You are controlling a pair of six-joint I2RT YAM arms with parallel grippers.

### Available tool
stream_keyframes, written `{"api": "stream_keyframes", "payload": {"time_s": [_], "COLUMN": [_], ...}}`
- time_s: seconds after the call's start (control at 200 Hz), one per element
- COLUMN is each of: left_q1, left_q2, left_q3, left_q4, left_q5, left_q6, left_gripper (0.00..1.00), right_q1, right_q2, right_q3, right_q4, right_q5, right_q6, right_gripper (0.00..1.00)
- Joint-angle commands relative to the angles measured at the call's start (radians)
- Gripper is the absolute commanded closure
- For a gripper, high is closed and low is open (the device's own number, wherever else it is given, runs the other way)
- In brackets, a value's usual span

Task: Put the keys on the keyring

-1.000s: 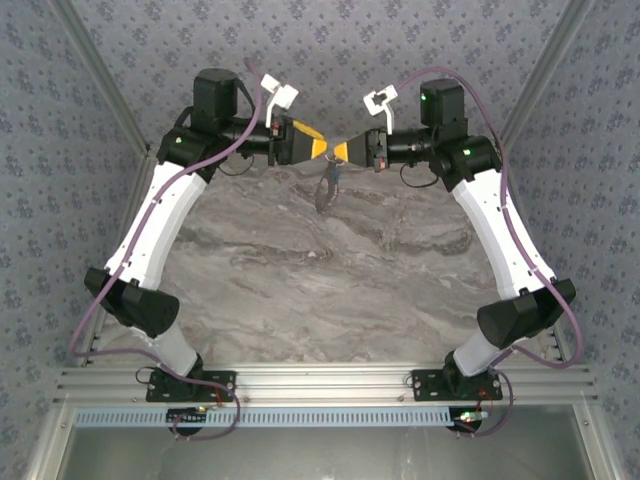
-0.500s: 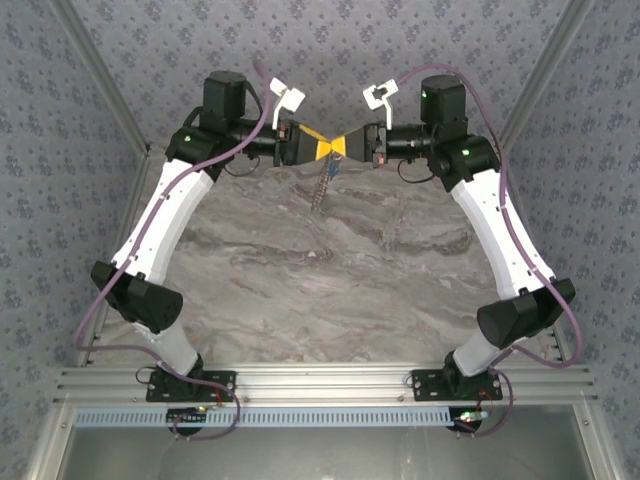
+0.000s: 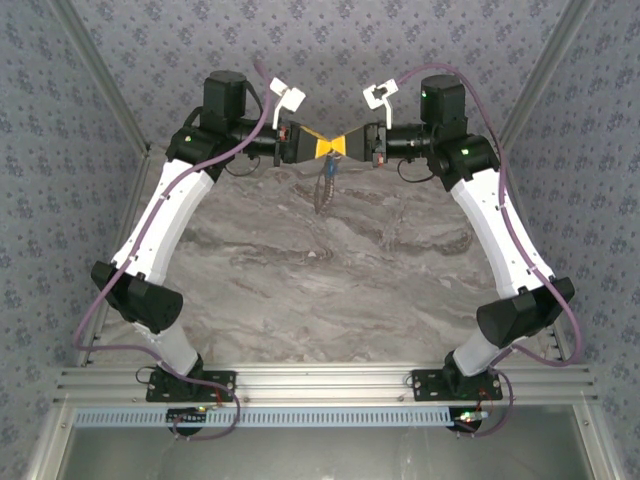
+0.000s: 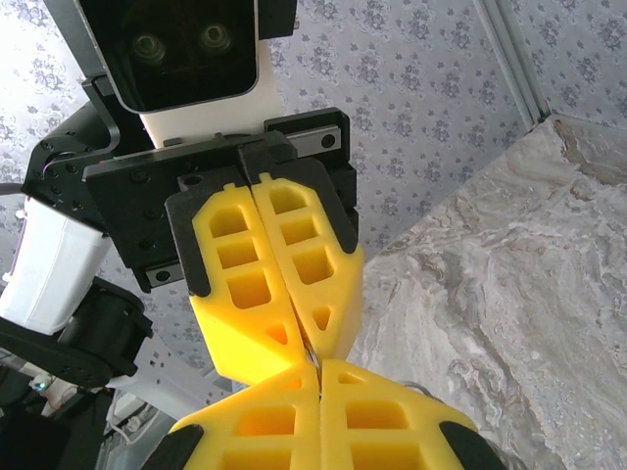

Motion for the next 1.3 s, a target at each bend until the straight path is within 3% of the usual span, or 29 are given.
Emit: {"api": "stream_keyframes", "payload": {"time_s": [0.0, 0.235, 0.4, 0.5, 0.63, 0.924, 1.299], "left_q1": [-0.011, -0.012, -0.006, -0.003, -0.002, -0.004, -0.005], "left_q2": [-0.002, -0.009, -0.047, -0.062, -0.067, -0.063, -0.067], "left_q3": [0.003, -0.009, -0.061, -0.076, -0.078, -0.066, -0.059], "left_q4": [0.034, 0.045, 0.140, 0.180, 0.215, 0.278, 0.271], "left_q5": [0.025, 0.017, -0.031, -0.052, -0.074, -0.108, -0.114], "left_q6": [0.004, 0.004, -0.027, -0.047, -0.066, -0.105, -0.102], "left_gripper": [1.00, 1.00, 1.00, 1.00, 1.00, 1.00, 1.00], "right_q1": [0.012, -0.004, -0.087, -0.155, -0.192, -0.128, -0.047], "right_q2": [0.005, 0.001, -0.052, -0.101, -0.145, -0.171, -0.130], "right_q3": [0.015, -0.007, -0.109, -0.223, -0.335, -0.433, -0.443], "right_q4": [0.030, 0.114, 0.360, 0.592, 0.777, 0.875, 0.891], "right_q5": [-0.025, -0.018, -0.034, -0.050, -0.053, 0.014, 0.031], "right_q6": [0.021, 0.092, 0.285, 0.475, 0.627, 0.683, 0.685], "right_gripper": [1.00, 1.00, 0.65, 0.59, 0.54, 0.43, 0.45]}}
